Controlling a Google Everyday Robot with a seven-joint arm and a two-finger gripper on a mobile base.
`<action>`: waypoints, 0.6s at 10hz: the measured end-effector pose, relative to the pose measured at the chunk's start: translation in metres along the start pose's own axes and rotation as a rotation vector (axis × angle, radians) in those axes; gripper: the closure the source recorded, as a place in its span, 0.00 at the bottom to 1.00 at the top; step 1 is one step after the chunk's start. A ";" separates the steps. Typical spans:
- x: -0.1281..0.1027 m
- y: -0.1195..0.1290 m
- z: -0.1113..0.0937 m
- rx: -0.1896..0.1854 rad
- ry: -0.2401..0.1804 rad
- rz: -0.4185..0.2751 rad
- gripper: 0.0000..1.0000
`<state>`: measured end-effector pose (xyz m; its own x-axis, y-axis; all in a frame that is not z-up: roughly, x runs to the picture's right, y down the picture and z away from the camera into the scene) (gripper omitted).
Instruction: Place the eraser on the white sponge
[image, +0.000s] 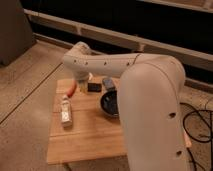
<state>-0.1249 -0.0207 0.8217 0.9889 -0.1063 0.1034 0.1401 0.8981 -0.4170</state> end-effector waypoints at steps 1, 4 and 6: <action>0.008 -0.008 -0.001 0.008 0.016 0.017 1.00; 0.089 -0.052 -0.012 0.042 0.149 0.154 1.00; 0.131 -0.068 -0.015 0.048 0.196 0.219 1.00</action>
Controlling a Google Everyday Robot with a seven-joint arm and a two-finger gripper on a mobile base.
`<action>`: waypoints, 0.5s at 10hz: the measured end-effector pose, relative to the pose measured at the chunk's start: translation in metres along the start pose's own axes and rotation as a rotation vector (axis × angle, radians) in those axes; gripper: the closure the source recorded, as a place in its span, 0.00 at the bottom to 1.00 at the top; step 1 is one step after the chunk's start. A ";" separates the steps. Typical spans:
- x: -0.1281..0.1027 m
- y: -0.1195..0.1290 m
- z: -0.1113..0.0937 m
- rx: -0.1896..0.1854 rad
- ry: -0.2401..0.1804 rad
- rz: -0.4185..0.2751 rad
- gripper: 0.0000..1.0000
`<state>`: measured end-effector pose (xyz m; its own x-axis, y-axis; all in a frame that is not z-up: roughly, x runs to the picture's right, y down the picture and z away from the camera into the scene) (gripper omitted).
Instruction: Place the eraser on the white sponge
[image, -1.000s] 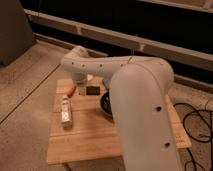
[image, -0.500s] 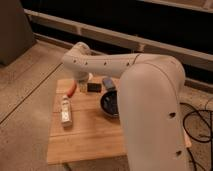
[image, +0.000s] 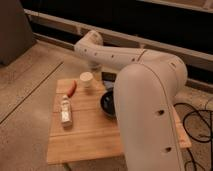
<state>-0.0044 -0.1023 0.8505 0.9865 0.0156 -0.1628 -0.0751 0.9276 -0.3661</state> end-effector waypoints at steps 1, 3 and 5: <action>0.013 -0.008 0.004 -0.002 0.015 0.019 1.00; 0.036 -0.025 0.019 -0.013 0.028 0.055 1.00; 0.044 -0.039 0.038 -0.035 0.031 0.062 1.00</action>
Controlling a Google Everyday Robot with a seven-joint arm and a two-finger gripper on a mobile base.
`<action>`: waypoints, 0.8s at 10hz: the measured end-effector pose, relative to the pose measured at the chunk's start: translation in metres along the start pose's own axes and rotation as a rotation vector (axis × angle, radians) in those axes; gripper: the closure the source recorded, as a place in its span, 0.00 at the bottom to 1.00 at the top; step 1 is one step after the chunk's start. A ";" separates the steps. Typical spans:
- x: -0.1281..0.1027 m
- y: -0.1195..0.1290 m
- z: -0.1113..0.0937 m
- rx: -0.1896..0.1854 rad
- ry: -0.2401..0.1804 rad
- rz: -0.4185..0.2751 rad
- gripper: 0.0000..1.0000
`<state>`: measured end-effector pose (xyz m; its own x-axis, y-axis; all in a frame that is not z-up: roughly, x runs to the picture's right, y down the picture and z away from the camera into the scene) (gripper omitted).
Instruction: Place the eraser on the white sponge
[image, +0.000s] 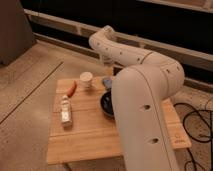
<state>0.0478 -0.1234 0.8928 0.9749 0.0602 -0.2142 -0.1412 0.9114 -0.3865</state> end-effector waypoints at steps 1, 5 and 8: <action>0.002 -0.008 0.009 -0.007 0.001 -0.005 1.00; -0.027 -0.037 0.050 -0.026 -0.094 -0.021 1.00; -0.053 -0.030 0.080 -0.093 -0.174 0.008 1.00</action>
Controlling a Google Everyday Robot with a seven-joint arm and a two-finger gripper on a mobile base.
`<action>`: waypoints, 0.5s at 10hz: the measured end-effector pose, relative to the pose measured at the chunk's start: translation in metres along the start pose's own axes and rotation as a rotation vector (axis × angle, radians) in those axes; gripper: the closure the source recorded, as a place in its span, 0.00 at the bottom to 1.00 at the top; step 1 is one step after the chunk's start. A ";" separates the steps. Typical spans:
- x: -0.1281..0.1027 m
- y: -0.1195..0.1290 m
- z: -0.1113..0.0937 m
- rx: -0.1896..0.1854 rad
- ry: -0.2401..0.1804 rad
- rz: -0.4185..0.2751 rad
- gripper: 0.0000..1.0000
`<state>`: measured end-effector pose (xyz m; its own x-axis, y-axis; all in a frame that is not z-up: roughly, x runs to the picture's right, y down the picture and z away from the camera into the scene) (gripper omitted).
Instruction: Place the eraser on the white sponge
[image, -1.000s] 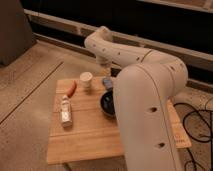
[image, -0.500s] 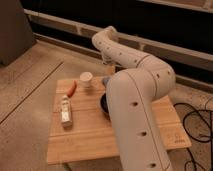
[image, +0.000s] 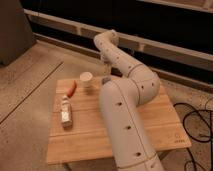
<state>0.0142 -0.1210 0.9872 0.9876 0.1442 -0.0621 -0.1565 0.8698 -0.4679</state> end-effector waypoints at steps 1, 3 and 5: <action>-0.003 0.003 0.007 -0.018 -0.003 0.001 1.00; -0.001 0.012 0.023 -0.063 0.007 0.006 1.00; -0.006 0.024 0.035 -0.102 0.022 -0.001 1.00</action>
<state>0.0042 -0.0843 1.0077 0.9879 0.1325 -0.0805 -0.1549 0.8171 -0.5553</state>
